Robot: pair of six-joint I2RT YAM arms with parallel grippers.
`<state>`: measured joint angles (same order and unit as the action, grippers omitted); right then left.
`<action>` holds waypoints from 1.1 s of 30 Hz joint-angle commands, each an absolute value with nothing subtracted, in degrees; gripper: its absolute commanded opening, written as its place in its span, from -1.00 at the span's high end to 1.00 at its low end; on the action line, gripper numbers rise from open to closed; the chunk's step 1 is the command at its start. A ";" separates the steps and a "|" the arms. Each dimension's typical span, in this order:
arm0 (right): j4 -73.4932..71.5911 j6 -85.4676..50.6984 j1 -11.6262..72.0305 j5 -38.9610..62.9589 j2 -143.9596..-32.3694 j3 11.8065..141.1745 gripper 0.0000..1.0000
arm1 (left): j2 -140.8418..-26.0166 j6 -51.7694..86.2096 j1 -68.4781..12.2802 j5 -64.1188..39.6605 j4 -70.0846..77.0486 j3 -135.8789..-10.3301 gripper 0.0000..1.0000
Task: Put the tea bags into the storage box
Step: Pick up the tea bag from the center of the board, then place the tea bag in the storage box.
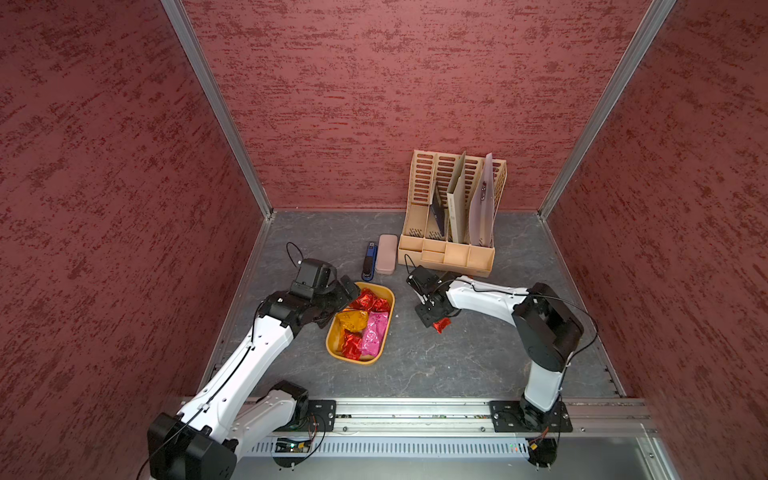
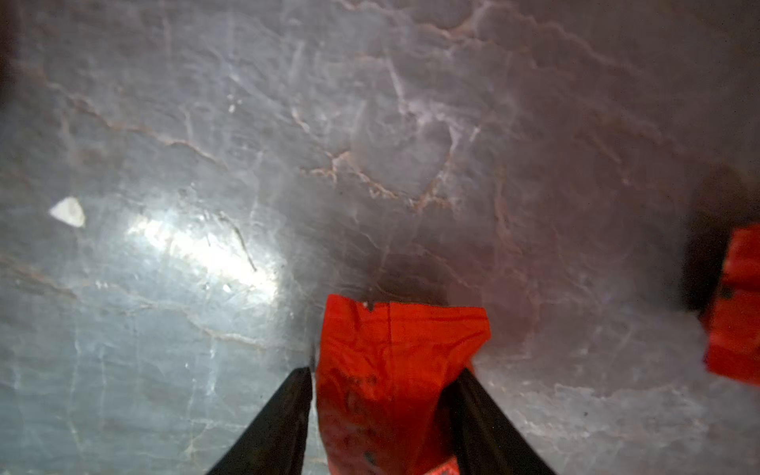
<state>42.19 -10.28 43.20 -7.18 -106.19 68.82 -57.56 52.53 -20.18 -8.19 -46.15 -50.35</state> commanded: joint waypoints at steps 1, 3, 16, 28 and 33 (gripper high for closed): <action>40.96 -10.97 42.67 -7.27 -104.92 67.29 0.21 | -57.08 53.21 -19.68 -7.00 -46.42 -49.84 -0.99; 41.21 -11.41 42.71 -7.64 -104.10 66.83 0.28 | -57.47 53.20 -19.75 -7.28 -46.07 -49.96 -0.99; 43.98 -13.96 42.80 5.45 -93.28 75.60 0.34 | -57.84 54.09 -18.98 -9.32 -43.15 -48.14 -1.00; 33.93 -14.72 42.95 19.63 -104.43 87.73 0.36 | -54.09 53.36 -19.16 -9.02 -47.41 -46.36 -0.99; 31.23 -15.80 43.49 24.38 -109.95 90.25 0.37 | -51.44 53.08 -19.03 -7.79 -49.83 -45.22 -0.99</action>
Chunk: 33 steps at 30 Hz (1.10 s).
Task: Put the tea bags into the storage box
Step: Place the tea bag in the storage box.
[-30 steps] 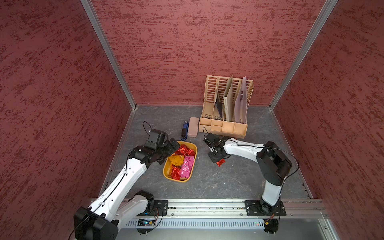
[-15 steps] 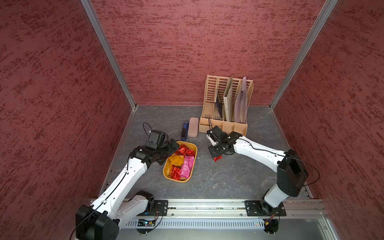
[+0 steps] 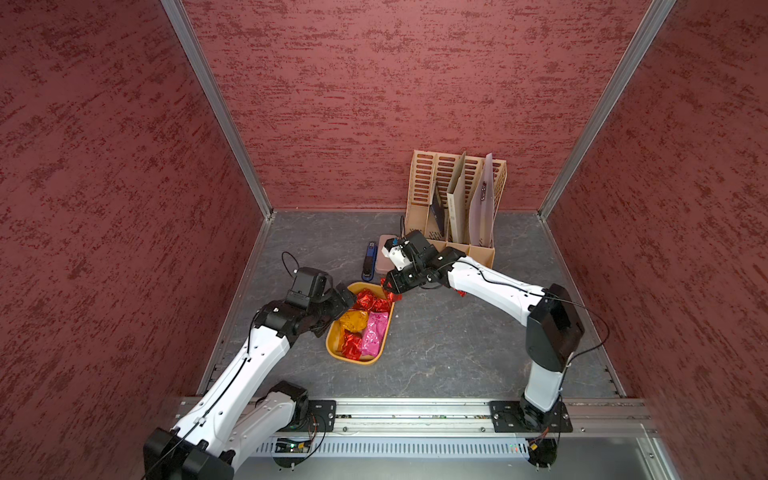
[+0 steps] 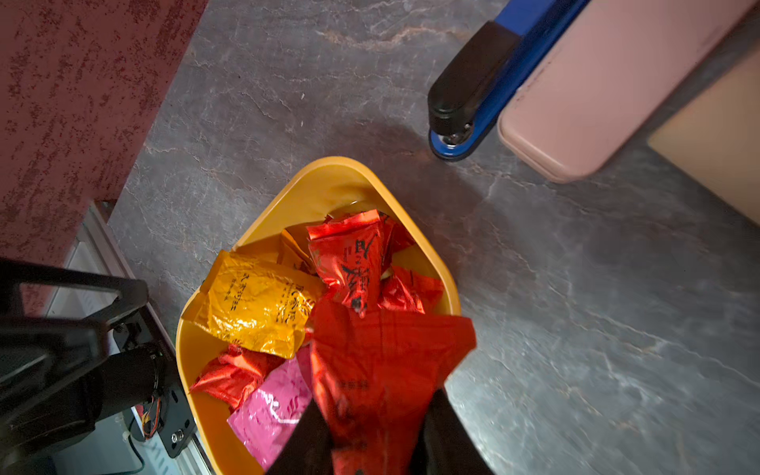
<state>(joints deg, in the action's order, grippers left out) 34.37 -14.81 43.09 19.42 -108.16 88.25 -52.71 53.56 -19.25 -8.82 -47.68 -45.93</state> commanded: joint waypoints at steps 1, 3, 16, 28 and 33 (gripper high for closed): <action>30.51 -16.13 43.65 25.25 -110.95 90.62 0.37 | -51.13 52.91 -18.98 -7.57 -50.20 -45.18 -0.99; 29.61 -16.54 43.77 26.28 -112.65 91.27 0.38 | -50.85 52.57 -18.64 -7.40 -50.53 -45.13 -0.99; 29.71 -16.53 44.04 21.31 -120.47 93.32 0.29 | -55.49 50.26 -16.72 -9.30 -48.11 -46.60 -0.99; 35.73 -15.70 44.56 11.69 -115.41 95.82 -0.49 | -55.93 50.00 -16.35 -9.58 -47.32 -46.94 -0.99; 40.12 -17.34 44.35 2.67 -108.04 94.17 -0.68 | -56.96 49.80 -16.35 -9.93 -46.38 -47.83 -0.99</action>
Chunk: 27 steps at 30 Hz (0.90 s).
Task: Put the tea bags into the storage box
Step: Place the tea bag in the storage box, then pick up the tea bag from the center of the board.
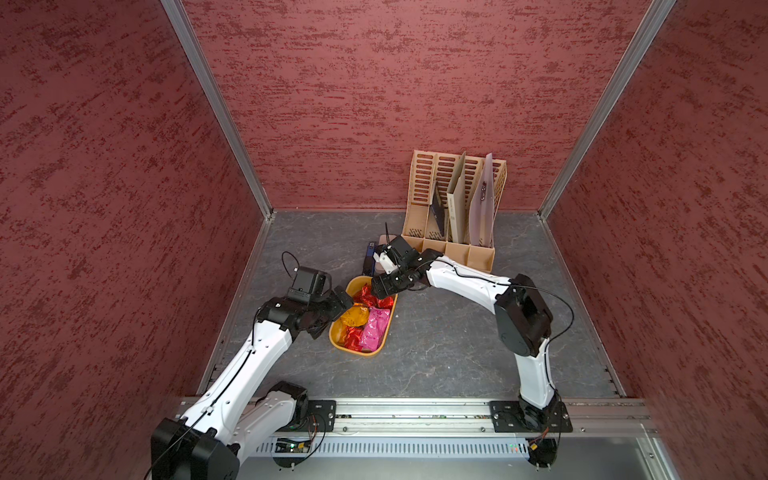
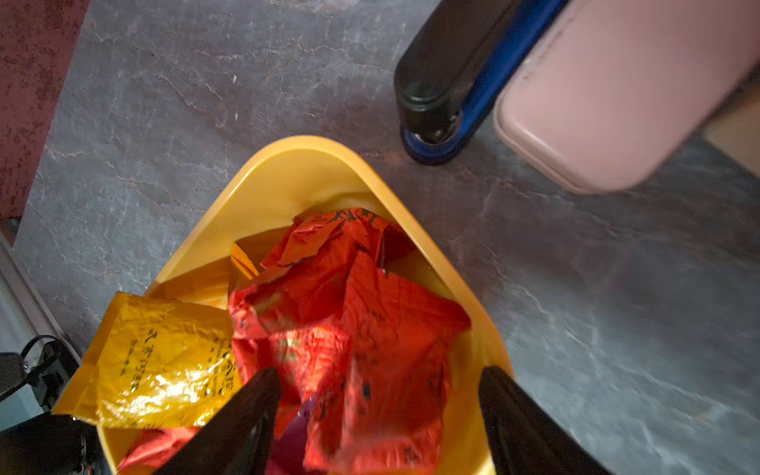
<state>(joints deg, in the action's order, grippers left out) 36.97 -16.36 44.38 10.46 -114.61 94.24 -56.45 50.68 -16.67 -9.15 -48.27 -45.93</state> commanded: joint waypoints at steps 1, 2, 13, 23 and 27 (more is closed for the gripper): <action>41.19 -17.68 44.23 0.42 -106.50 93.29 -0.69 | -57.66 49.60 -16.42 -10.23 -46.11 -48.20 -0.99; 42.12 -18.12 43.96 -1.44 -104.84 92.17 -0.71 | -58.53 49.35 -16.52 -10.60 -45.73 -48.64 -0.99; 48.84 -14.51 37.53 -17.49 -97.42 80.94 -0.62 | -70.22 48.07 -21.47 -11.63 -42.07 -57.06 -0.99; 47.35 -22.92 26.50 -9.49 -102.98 78.24 -0.13 | -68.72 48.64 -21.80 -10.41 -44.98 -57.17 -0.99; 44.31 -19.76 23.29 -5.23 -103.60 76.64 0.06 | -66.95 49.11 -21.47 -9.77 -45.60 -55.80 -0.99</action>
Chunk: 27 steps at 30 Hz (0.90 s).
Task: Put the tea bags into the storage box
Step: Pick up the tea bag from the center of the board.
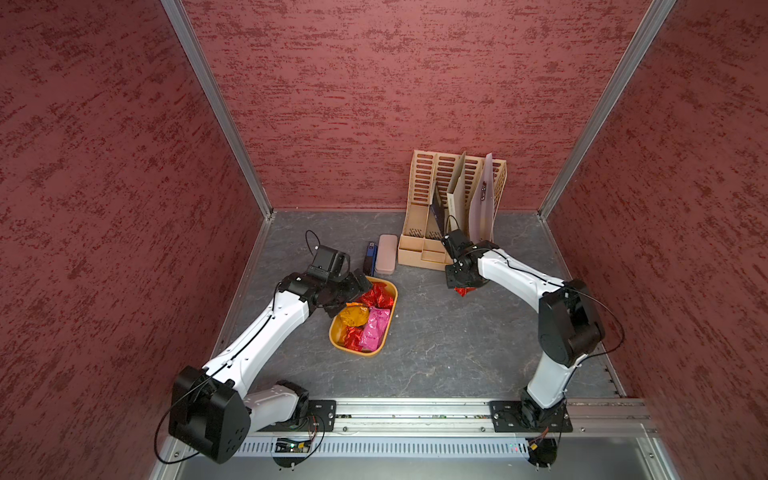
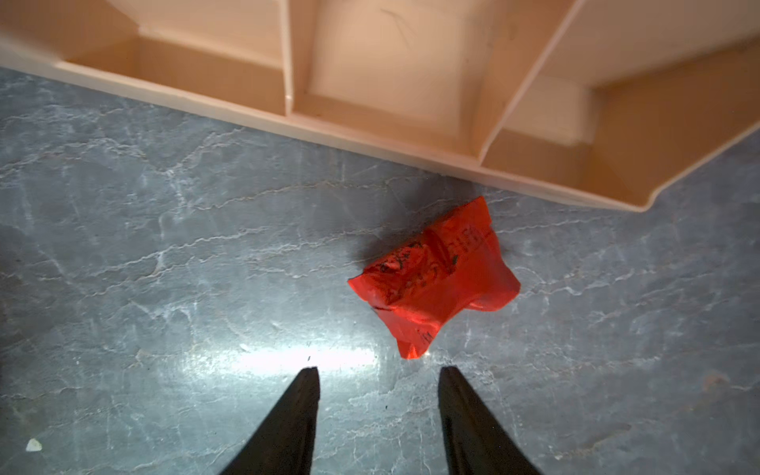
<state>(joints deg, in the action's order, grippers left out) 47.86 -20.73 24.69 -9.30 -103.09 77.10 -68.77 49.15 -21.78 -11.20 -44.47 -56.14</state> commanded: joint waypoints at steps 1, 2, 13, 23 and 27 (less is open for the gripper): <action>44.42 -19.36 22.71 -5.03 -103.86 76.73 0.09 | -66.67 49.35 -21.37 -9.69 -45.62 -55.49 -0.99; 44.63 -19.22 22.14 -4.85 -104.07 76.90 0.11 | -66.55 49.40 -21.23 -9.69 -45.70 -55.30 -0.99; 42.80 -19.40 19.42 -0.58 -103.34 72.18 0.19 | -68.35 49.49 -20.91 -9.71 -44.91 -55.63 -0.99; 37.93 -19.96 18.37 0.96 -106.52 70.39 0.52 | -67.17 48.91 -20.83 -9.06 -46.21 -55.64 -0.99; 38.06 -19.67 18.37 1.53 -105.87 69.77 1.00 | -66.07 48.46 -20.48 -8.78 -47.10 -55.55 -0.99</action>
